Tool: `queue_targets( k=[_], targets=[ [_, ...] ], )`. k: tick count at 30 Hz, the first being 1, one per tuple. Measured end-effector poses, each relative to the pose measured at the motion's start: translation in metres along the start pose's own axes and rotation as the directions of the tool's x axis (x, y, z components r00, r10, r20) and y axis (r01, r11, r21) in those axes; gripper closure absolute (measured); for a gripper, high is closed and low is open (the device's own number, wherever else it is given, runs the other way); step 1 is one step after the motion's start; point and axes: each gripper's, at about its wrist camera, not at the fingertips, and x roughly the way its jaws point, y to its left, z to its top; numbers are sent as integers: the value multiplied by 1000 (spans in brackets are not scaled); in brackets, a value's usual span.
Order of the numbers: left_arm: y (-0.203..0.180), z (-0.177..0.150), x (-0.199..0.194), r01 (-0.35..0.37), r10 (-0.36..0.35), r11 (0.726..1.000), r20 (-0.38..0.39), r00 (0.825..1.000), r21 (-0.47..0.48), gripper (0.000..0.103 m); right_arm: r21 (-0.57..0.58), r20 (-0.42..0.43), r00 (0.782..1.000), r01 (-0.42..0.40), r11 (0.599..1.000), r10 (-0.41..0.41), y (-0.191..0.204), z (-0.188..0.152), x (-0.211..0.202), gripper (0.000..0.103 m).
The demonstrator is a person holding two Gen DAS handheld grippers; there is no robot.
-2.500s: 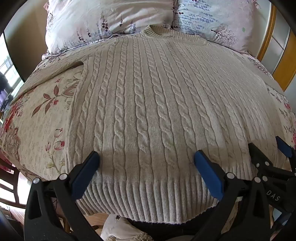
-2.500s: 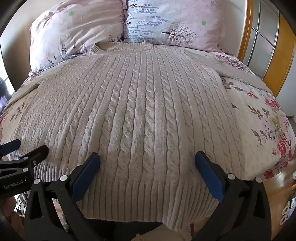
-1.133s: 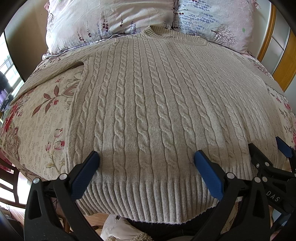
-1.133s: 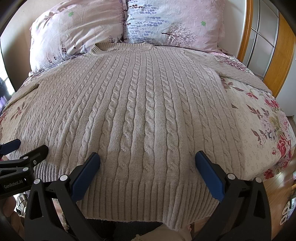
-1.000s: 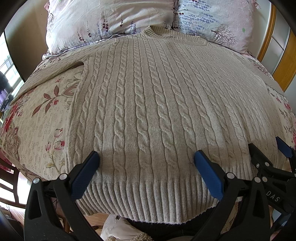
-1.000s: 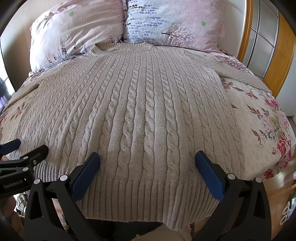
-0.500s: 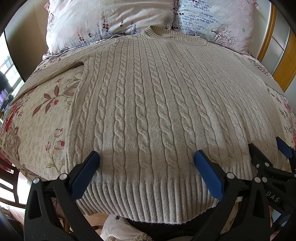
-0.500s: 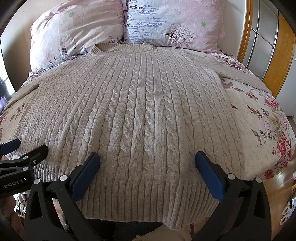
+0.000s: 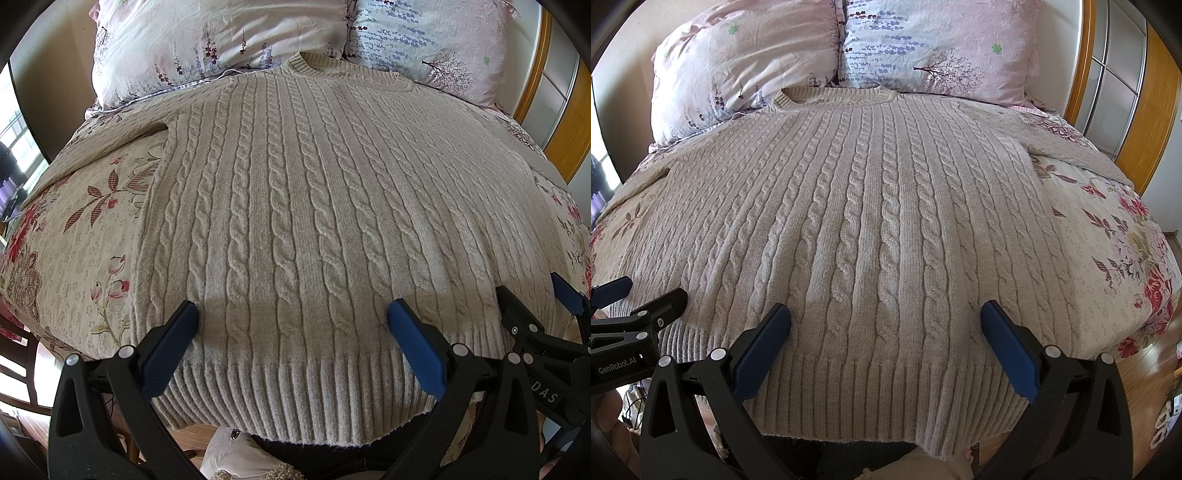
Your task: Fold small clothes
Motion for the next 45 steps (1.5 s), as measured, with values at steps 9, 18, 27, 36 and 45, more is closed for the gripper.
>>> queue_targets(
  k=[9,18,27,36,45],
  targets=[
    [0,0,0,0,0,1000,0,1000,0,2,-1,3,1000,0,1000,0,1,0,1,1],
    [0,0,0,0,0,1000,0,1000,0,2,-7,2,1000,-3,1000,3,0,-1,-1,1],
    [0,0,0,0,0,1000,0,1000,1,2,-13,-2,1000,-4,1000,4,1,1,0,1],
    [3,5,2,7,-7,1000,-29,1000,21,2,-81,18,996,-81,993,83,-5,4,4,1],
    [1,20,8,11,-11,998,-4,1000,68,2,271,92,975,-218,937,200,-106,60,15,1]
  ],
)
